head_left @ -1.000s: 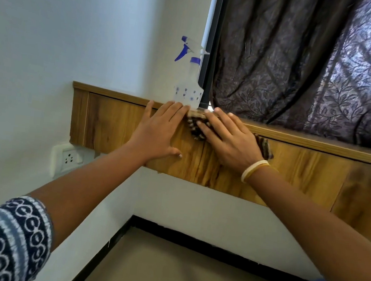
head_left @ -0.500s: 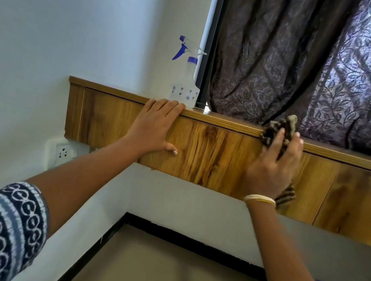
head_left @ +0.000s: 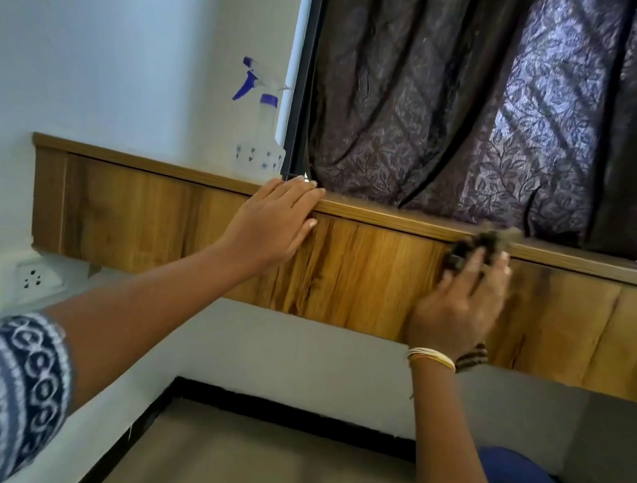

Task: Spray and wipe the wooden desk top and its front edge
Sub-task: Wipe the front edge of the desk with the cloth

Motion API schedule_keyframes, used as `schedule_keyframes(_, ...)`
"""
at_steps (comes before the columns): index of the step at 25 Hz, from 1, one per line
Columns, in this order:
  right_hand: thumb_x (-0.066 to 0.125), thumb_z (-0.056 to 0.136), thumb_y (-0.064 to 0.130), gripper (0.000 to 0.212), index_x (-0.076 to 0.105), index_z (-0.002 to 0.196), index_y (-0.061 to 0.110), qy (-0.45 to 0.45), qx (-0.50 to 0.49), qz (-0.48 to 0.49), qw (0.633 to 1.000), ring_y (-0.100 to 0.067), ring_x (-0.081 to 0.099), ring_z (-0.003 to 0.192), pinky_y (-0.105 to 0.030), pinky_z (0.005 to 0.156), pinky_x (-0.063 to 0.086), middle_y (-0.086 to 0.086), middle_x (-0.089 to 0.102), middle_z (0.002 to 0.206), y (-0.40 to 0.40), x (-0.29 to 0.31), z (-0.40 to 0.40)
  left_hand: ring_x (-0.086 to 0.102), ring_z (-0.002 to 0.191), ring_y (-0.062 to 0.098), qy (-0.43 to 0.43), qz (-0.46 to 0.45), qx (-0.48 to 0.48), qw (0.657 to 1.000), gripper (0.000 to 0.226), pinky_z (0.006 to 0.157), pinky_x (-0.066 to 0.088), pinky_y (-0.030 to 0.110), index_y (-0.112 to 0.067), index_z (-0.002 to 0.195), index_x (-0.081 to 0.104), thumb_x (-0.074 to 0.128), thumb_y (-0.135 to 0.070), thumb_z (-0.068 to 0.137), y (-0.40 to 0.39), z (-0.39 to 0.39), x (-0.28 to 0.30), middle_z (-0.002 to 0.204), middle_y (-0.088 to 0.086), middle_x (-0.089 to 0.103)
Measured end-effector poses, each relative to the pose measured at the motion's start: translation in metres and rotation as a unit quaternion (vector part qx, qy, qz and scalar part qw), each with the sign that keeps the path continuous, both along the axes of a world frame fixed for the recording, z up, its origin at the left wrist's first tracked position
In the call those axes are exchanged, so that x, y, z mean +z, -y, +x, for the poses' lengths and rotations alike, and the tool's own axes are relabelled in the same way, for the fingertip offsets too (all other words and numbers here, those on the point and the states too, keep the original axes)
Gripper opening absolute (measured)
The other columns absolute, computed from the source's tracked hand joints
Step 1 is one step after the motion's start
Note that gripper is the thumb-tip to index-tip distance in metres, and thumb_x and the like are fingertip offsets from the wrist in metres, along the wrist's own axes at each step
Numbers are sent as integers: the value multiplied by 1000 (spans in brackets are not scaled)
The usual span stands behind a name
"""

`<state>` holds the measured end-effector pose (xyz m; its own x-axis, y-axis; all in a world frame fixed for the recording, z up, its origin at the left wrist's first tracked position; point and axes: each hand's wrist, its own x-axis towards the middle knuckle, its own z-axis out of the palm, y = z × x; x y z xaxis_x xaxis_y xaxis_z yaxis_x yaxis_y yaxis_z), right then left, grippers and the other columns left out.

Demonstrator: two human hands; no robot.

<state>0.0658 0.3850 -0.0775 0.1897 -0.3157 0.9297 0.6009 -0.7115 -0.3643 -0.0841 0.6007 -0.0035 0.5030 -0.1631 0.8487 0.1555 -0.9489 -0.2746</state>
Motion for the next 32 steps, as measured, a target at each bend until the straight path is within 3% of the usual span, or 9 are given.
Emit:
schedule_keyframes(4, 38, 103, 22, 46, 41, 147, 8, -80, 21, 159, 984, -37, 32, 143, -50, 115, 32, -18, 36, 154, -12, 6, -9, 57, 118, 25, -28, -65, -72, 995, 37, 99, 43, 36, -13, 134, 55, 37, -22, 102, 26, 14, 17, 128, 8, 63)
schedule_keyframes(7, 46, 98, 16, 46, 47, 144, 10, 41, 46, -64, 996, -39, 34, 142, -52, 116, 28, -17, 41, 152, -44, -9, -20, 62, 109, 24, -28, -75, -83, 993, 36, 91, 48, 36, -16, 130, 59, 38, -23, 102, 26, 17, 23, 121, 6, 68)
schedule_keyframes(11, 51, 97, 11, 44, 52, 141, 11, 157, 41, -309, 937, -38, 37, 141, -52, 115, 30, -17, 42, 151, -17, -14, -3, 64, 88, 24, 30, -87, -15, 996, 34, 73, 48, 33, -13, 114, 66, 38, -23, 98, 40, 22, 16, 99, 6, 71)
schedule_keyframes(14, 51, 98, 15, 44, 50, 141, 8, 104, 18, -191, 976, -41, 36, 140, -55, 112, 33, -20, 41, 151, 37, -2, 27, 63, 81, 25, 10, -75, -11, 997, 31, 67, 48, 34, -8, 104, 65, 37, -20, 97, 60, 31, 21, 92, 8, 69)
schedule_keyframes(17, 42, 102, 20, 44, 43, 144, 7, 20, -12, -60, 998, -40, 34, 141, -53, 113, 33, -21, 38, 152, 75, -17, 43, 64, 107, 23, -71, -54, -81, 993, 34, 89, 53, 39, -11, 126, 61, 42, -23, 100, 66, 33, 30, 119, 8, 68)
schedule_keyframes(21, 34, 103, 25, 47, 41, 146, 9, -117, 23, 239, 964, -38, 30, 144, -52, 116, 30, -18, 35, 155, 39, 9, 21, 64, 112, 20, -57, -93, -124, 986, 33, 101, 47, 35, -14, 128, 61, 52, -25, 98, 69, 33, 37, 121, 6, 68)
schedule_keyframes(24, 43, 100, 21, 47, 45, 145, 9, -10, 40, 42, 998, -39, 31, 143, -51, 116, 28, -19, 36, 154, -3, 15, -1, 64, 111, 18, -52, -101, -132, 985, 33, 101, 45, 30, -15, 127, 62, 55, -25, 97, 68, 35, 34, 121, 5, 69)
schedule_keyframes(27, 59, 93, 12, 49, 52, 141, 10, 153, 37, -265, 951, -39, 37, 140, -51, 114, 32, -20, 42, 151, 7, 4, 11, 66, 108, 18, -34, -90, -138, 986, 32, 95, 43, 26, -15, 126, 64, 55, -23, 96, 68, 36, 34, 118, 4, 70)
schedule_keyframes(32, 50, 99, 17, 42, 51, 140, 6, 74, -3, -80, 994, -40, 40, 138, -53, 110, 38, -23, 45, 147, 51, 22, 35, 66, 108, 15, -17, -65, -158, 985, 34, 95, 50, 31, -16, 124, 65, 61, -29, 92, 64, 38, 28, 118, 1, 70)
